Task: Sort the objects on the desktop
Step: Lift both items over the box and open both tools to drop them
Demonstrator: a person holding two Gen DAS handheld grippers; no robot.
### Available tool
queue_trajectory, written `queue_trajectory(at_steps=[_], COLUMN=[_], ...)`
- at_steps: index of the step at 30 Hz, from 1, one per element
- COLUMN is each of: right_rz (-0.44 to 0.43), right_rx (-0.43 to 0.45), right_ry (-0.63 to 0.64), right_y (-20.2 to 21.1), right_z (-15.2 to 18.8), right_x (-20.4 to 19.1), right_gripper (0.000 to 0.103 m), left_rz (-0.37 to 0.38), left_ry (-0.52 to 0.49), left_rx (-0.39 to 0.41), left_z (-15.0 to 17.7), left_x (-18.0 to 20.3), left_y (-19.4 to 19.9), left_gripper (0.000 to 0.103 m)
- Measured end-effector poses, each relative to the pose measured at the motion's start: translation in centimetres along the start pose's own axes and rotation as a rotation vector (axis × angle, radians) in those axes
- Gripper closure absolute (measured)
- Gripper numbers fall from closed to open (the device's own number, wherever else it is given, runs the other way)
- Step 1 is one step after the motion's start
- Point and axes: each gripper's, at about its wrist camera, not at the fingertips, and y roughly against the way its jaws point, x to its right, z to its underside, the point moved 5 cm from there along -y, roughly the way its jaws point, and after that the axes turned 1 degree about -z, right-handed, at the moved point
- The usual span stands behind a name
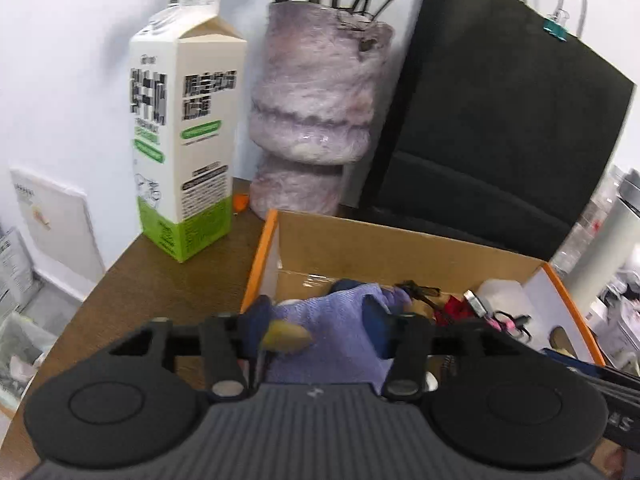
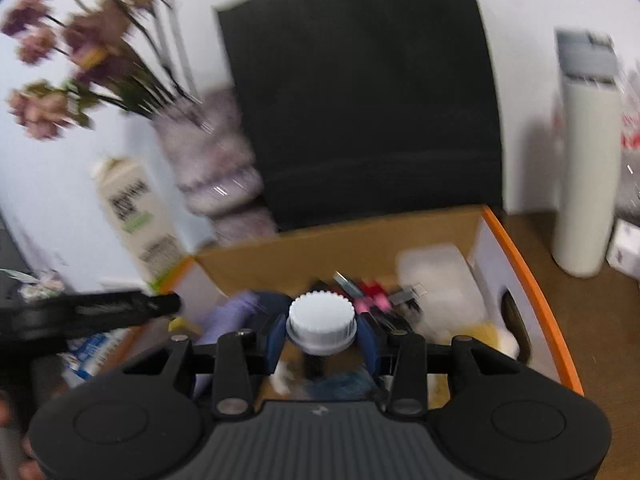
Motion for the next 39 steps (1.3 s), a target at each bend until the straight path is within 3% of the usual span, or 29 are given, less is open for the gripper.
queue_trajectory(at_steps=[1, 4, 7, 9, 11, 14, 16, 19, 21, 25, 32, 36, 39], right_rz=[0.010, 0.008, 0.024, 0.041, 0.071, 0.104, 0.097, 0.154, 0.190, 0.173, 0.174, 0.245, 0.290], right_rx=[-0.011, 0.015, 0.069, 0.072, 0.058, 0.034, 0.004, -0.034, -0.035, -0.013, 0.015, 0.062, 0.037], right_ry=[-0.007, -0.023, -0.008, 0.007, 0.027, 0.027, 0.039, 0.074, 0.072, 0.060, 0.109, 0.167, 0.221], right_y=[-0.1, 0.7, 2.3, 3.0, 3.3, 3.7, 4.3, 5.4, 6.9, 10.2, 12.3, 12.4, 12.2], right_z=[0.2, -0.3, -0.9, -1.2, -1.4, -1.3, -0.6, 0.4, 0.8, 2.3, 5.9, 8.9, 11.2], right_x=[0.3, 0.5, 0.4, 0.7, 0.8, 0.9, 1.2, 1.8, 2.4, 2.7, 0.7, 0.3, 0.0], right_gripper=[0.062, 0.042, 0.029, 0.025, 0.024, 0.018, 0.017, 0.017, 0.016, 0.013, 0.013, 0.013, 0.013], left_rz=[0.002, 0.028, 0.011, -0.019, -0.068, -0.080, -0.073, -0.124, -0.130, -0.100, -0.116, -0.103, -0.095], left_ry=[-0.004, -0.010, -0.026, -0.031, -0.067, -0.140, -0.175, -0.184, -0.197, -0.212, -0.272, -0.286, -0.261], left_rx=[0.007, 0.034, 0.035, 0.022, 0.023, 0.036, -0.012, -0.061, -0.052, -0.037, -0.017, 0.021, 0.023], left_z=[-0.1, -0.4, -0.7, -0.7, -0.6, 0.7, 2.1, 3.2, 3.7, 5.8, 11.2, 14.6, 16.7], left_x=[0.0, 0.2, 0.0, -0.2, 0.1, 1.0, 1.5, 1.6, 1.8, 2.7, 3.6, 3.0, 2.3], left_y=[0.3, 1.3, 2.0, 2.6, 3.2, 4.2, 4.4, 4.9, 6.3, 9.5, 12.6, 13.0, 13.4], left_gripper=[0.036, 0.019, 0.015, 0.012, 0.001, 0.000, 0.000, 0.000, 0.000, 0.000, 0.000, 0.000, 0.000])
